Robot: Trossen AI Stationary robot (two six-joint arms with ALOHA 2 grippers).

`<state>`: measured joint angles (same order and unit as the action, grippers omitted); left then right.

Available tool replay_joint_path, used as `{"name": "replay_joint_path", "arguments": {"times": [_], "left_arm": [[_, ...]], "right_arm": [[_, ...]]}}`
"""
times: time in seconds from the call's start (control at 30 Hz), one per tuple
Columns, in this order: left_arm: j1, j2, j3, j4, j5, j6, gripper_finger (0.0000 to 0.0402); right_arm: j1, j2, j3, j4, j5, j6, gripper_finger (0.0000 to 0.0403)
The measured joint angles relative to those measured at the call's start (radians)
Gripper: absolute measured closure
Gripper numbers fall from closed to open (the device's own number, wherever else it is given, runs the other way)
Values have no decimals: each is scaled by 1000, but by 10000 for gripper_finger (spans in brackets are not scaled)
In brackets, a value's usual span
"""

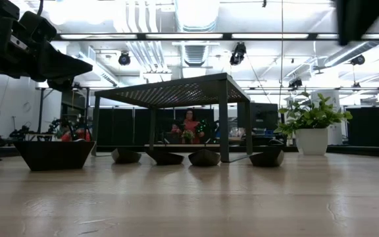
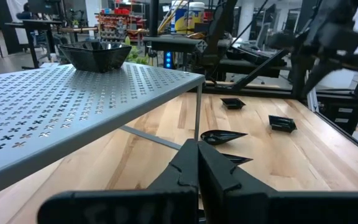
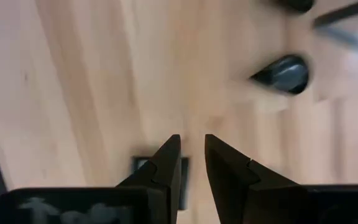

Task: Pick & Place Mini shaped plates
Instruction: Put the bottom right square plate on the shelf

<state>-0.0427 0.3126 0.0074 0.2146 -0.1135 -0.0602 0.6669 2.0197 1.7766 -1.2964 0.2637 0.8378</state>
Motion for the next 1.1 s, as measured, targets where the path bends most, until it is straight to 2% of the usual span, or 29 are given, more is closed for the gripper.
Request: {"name": "replay_joint_path", "arguments": {"times": [0.23, 0.5, 0.73, 1.1], "left_arm": [[0, 0, 0, 0, 0, 0, 401], [0, 0, 0, 0, 0, 0, 401], [0, 0, 0, 0, 0, 0, 401], [0, 0, 0, 0, 0, 0, 401]], "right_arm": [[49, 0, -97, 30, -110, 164, 326], [96, 0, -168, 183, -117, 191, 336], [123, 0, -227, 200, -116, 263, 342], [149, 0, -329, 317, -108, 334, 318]]}}
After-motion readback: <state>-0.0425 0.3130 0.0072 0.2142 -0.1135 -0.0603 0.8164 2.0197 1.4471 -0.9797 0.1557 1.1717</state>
